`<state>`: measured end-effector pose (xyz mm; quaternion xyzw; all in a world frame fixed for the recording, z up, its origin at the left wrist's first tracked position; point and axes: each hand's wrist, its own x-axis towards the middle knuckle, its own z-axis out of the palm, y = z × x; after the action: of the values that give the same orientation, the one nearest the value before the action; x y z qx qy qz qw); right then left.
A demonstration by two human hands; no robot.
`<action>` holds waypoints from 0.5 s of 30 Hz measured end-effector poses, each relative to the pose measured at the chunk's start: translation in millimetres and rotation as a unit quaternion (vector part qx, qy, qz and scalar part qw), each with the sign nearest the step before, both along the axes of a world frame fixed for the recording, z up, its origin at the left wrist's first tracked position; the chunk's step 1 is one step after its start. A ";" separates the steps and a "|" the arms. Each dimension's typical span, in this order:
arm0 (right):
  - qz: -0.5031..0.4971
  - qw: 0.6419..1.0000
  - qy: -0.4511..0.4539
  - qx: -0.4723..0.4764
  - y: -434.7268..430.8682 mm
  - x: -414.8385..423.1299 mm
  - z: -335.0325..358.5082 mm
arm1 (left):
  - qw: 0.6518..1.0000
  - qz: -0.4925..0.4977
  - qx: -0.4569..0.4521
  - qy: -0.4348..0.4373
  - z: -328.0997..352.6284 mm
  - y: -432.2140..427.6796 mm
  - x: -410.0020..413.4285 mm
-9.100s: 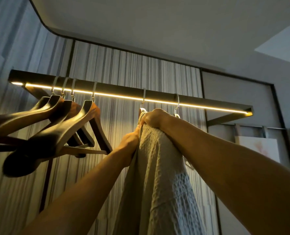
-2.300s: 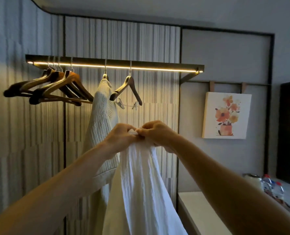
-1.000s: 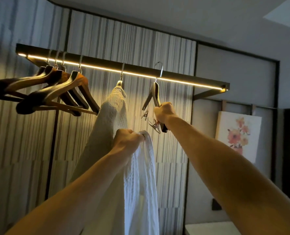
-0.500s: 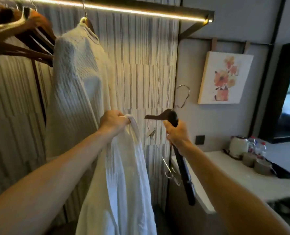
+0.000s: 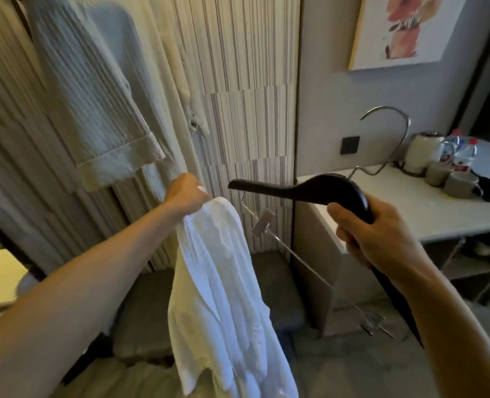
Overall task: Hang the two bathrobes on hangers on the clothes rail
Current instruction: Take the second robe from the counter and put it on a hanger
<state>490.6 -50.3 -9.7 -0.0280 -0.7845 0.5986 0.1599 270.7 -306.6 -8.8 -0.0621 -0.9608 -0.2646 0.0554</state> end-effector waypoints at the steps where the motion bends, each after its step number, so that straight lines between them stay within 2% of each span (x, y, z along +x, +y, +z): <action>1: 0.018 1.000 -0.017 -0.009 0.4 12.7 0.3 | 1.000 0.005 -0.020 0.019 -1.2 0.4 1.1; 4: 0.074 0.996 -0.043 -0.005 -8.5 32.2 -9.4 | 0.994 0.004 -0.072 0.076 -4.0 4.6 12.1; 7: 0.097 0.994 -0.050 -0.004 -20.8 30.0 -24.0 | 0.991 -0.016 -0.080 0.106 -14.3 14.2 32.1; 11: 0.105 0.991 -0.073 -0.028 -32.2 11.5 -45.0 | 0.989 -0.095 -0.042 0.109 -32.6 19.0 58.1; 15: 0.110 0.992 -0.054 -0.019 -52.8 -9.2 -62.5 | 0.978 -0.150 0.031 0.142 -29.9 33.9 100.1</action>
<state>481.4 -103.1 -72.1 0.0234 -0.7786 0.6251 0.0497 370.8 -272.7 -38.7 -0.2412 -0.9140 -0.2881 0.1529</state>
